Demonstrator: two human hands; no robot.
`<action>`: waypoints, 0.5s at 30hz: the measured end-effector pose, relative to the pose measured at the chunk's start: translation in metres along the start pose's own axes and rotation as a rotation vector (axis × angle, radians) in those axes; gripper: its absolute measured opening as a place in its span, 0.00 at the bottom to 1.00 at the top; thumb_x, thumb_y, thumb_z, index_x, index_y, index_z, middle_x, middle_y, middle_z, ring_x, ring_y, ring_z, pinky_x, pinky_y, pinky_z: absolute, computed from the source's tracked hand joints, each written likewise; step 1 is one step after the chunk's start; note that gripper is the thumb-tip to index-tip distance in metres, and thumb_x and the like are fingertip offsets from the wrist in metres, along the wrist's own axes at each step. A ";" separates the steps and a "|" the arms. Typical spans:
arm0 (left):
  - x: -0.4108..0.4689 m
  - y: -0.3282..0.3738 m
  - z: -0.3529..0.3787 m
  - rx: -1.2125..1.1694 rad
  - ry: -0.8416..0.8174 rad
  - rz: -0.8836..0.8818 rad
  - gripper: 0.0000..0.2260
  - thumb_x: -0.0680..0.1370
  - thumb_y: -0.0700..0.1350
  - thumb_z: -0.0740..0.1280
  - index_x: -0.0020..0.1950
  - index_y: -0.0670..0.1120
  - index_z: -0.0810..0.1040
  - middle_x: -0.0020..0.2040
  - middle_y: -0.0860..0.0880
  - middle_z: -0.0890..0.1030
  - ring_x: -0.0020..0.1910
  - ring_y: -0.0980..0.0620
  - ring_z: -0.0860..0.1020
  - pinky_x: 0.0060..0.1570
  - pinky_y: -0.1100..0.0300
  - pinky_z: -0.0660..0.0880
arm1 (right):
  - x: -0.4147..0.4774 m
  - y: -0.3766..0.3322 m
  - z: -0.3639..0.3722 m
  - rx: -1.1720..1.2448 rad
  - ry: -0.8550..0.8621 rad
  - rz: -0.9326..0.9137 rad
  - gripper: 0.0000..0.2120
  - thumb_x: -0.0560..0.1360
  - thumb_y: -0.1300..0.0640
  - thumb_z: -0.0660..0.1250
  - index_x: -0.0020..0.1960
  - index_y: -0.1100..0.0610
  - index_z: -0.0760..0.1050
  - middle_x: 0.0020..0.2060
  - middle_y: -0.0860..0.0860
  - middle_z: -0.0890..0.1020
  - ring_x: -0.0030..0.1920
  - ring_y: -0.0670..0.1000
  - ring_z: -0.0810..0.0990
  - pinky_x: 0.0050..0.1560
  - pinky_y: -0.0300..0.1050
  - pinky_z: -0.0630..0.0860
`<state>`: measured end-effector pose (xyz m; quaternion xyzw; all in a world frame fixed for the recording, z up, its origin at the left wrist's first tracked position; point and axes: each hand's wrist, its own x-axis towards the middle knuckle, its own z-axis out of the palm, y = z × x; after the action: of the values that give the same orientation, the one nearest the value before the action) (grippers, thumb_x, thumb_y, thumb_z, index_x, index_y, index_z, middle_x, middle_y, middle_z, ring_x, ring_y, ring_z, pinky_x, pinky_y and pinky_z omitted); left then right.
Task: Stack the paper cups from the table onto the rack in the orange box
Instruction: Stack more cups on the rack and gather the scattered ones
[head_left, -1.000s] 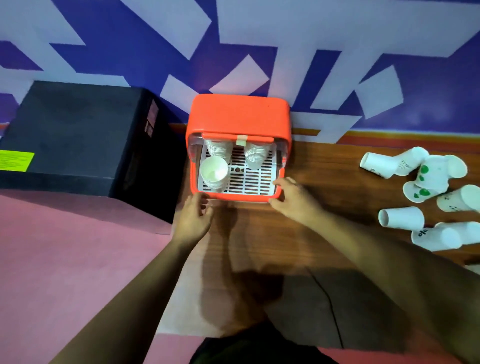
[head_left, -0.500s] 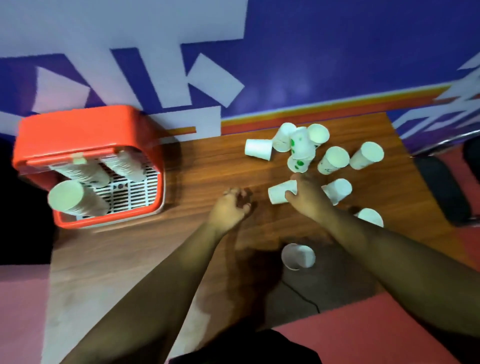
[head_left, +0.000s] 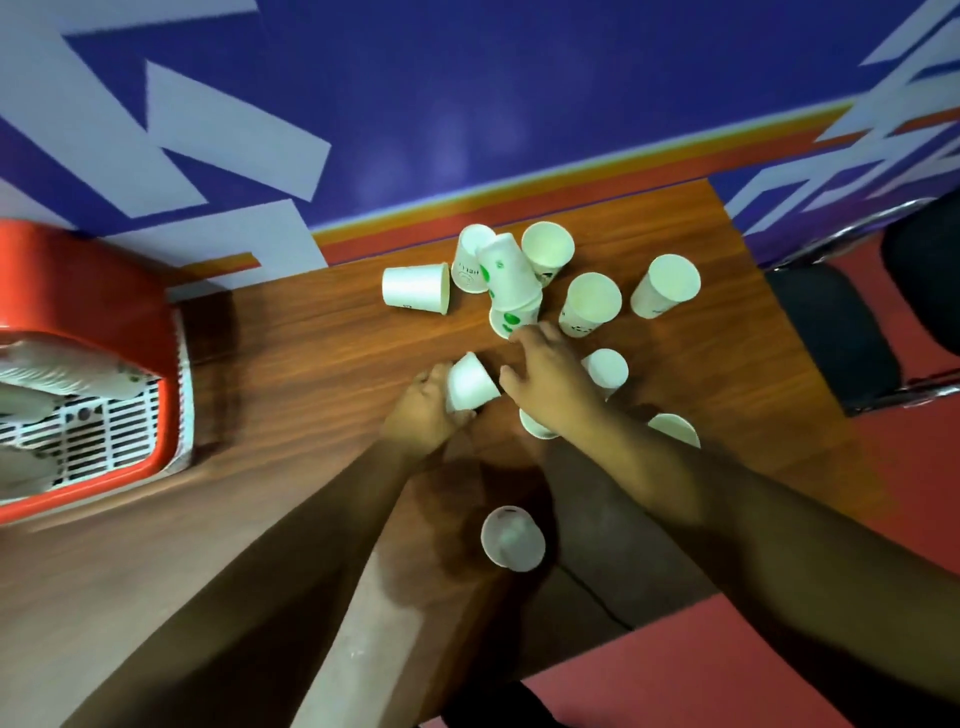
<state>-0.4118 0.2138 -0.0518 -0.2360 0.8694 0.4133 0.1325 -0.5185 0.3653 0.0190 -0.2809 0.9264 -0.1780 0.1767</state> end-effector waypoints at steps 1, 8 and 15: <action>-0.009 -0.009 -0.008 -0.085 0.046 -0.059 0.31 0.74 0.50 0.75 0.72 0.46 0.66 0.65 0.43 0.77 0.62 0.42 0.76 0.54 0.54 0.71 | 0.006 -0.006 0.000 0.019 -0.009 -0.034 0.21 0.77 0.54 0.66 0.67 0.60 0.70 0.66 0.57 0.71 0.65 0.57 0.72 0.63 0.50 0.70; -0.066 -0.052 -0.080 -0.459 0.433 -0.300 0.20 0.75 0.42 0.75 0.59 0.43 0.67 0.46 0.56 0.75 0.51 0.51 0.76 0.32 0.76 0.68 | 0.078 -0.068 0.023 -0.072 -0.005 -0.118 0.26 0.75 0.53 0.66 0.70 0.61 0.67 0.66 0.60 0.70 0.65 0.61 0.71 0.64 0.54 0.71; -0.079 -0.073 -0.112 -0.605 0.453 -0.072 0.36 0.74 0.36 0.75 0.76 0.47 0.61 0.66 0.53 0.73 0.64 0.58 0.75 0.64 0.61 0.75 | 0.138 -0.092 0.054 -0.483 0.009 -0.180 0.27 0.72 0.57 0.69 0.69 0.60 0.67 0.63 0.61 0.74 0.64 0.61 0.70 0.65 0.54 0.67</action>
<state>-0.3108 0.1102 0.0039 -0.3803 0.7066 0.5836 -0.1244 -0.5610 0.2009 -0.0198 -0.3953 0.9142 0.0322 0.0837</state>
